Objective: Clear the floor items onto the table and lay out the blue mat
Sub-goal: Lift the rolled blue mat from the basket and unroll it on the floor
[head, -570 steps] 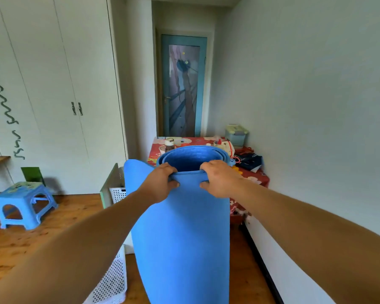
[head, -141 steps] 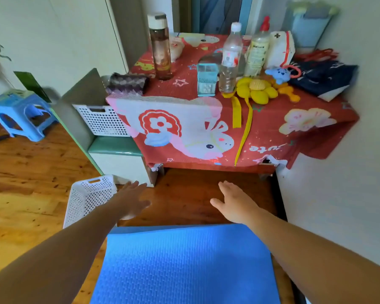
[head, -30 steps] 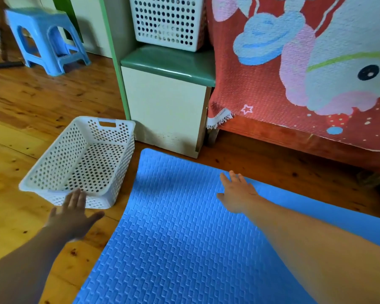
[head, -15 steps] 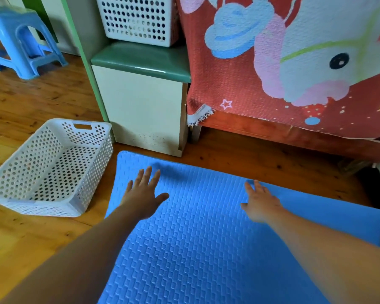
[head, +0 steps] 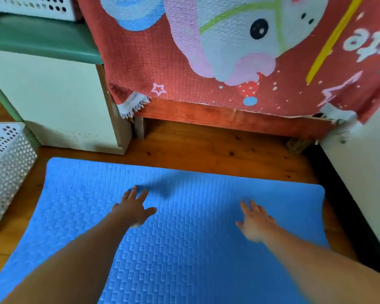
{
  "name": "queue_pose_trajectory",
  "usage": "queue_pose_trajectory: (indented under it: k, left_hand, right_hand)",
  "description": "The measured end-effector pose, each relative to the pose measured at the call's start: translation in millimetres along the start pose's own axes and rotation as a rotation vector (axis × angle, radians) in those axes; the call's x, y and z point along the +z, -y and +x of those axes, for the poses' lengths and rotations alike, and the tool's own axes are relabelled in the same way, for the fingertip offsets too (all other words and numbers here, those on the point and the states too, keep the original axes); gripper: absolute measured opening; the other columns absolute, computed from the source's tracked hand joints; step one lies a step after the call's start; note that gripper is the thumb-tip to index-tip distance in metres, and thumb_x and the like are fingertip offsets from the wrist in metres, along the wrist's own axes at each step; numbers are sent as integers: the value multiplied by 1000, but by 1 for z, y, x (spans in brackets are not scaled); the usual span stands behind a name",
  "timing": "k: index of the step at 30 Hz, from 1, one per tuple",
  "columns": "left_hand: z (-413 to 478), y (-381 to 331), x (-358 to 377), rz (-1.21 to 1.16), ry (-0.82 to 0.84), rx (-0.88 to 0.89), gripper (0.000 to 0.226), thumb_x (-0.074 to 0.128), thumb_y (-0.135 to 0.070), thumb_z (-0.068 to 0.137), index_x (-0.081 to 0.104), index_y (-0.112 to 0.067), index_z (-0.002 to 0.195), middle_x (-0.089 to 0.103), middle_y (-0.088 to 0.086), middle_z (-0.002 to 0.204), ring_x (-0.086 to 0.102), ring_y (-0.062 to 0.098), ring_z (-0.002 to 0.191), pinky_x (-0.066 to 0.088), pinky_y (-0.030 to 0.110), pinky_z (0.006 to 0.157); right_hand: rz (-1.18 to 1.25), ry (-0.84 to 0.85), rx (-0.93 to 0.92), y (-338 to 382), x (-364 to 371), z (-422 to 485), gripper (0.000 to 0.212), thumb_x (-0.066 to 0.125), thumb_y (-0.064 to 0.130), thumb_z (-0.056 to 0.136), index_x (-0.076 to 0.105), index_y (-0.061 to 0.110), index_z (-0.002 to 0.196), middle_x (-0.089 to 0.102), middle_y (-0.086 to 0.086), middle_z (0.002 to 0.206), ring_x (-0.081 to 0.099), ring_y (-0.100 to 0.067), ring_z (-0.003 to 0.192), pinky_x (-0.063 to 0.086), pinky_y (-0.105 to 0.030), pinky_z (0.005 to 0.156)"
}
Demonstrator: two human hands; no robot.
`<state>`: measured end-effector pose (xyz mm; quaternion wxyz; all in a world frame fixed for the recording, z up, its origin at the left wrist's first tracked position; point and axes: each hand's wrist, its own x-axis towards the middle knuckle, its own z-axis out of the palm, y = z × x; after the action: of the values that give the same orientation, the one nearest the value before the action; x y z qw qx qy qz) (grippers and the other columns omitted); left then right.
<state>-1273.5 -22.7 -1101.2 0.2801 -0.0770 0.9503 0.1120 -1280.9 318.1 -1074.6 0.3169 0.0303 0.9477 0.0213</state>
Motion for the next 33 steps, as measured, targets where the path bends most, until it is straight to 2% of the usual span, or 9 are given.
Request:
queue_pose_trajectory:
  k: [3,9,21,25,28,33]
  left_hand:
    - [6,-4,15,40,21,-14,78,31,-65,87,-9,-32,146,-22,-1,155,-14,21,144,15,55,114]
    - [5,-2,8,89,-90,15,80,33,-66,85,-8,-34,145,-27,0,154,-17,21,143,12,51,115]
    - [-34,-6,-45,87,-12,46,80,35,-64,86,-9,-33,145,-24,-1,154,-16,21,144,14,53,114]
    - [-62,-18,-80,80,-5,55,79,36,-62,87,-8,-32,146,-20,0,156,-15,22,144,13,52,116]
    - [-92,-24,-127,71,-58,73,79,37,-62,87,-5,-32,146,-15,0,157,-14,23,144,13,52,116]
    - [-159,-50,-256,86,-191,149,74,40,-58,87,8,-28,147,-1,3,159,-4,25,145,9,50,118]
  right_hand:
    - [29,21,5,-12,18,7,74,36,47,97,-11,25,149,-16,-3,159,-2,-30,146,18,-50,114]
    - [93,-76,-39,-9,10,10,80,37,52,95,-16,24,148,-20,-4,158,-4,-29,146,15,-46,115]
    - [114,-154,-142,8,-47,-21,78,35,54,95,-13,25,149,-18,-6,158,-4,-29,146,13,-46,117]
    - [109,-168,-159,8,-78,-50,78,36,53,95,-11,25,150,-15,-6,159,-4,-29,146,13,-46,118]
    - [119,-208,-177,7,-119,-84,77,37,53,95,-8,25,150,-12,-5,159,-3,-28,146,12,-45,118]
    - [136,-384,-258,7,-246,-163,77,34,57,93,-7,25,150,-8,-4,160,-2,-24,147,12,-42,117]
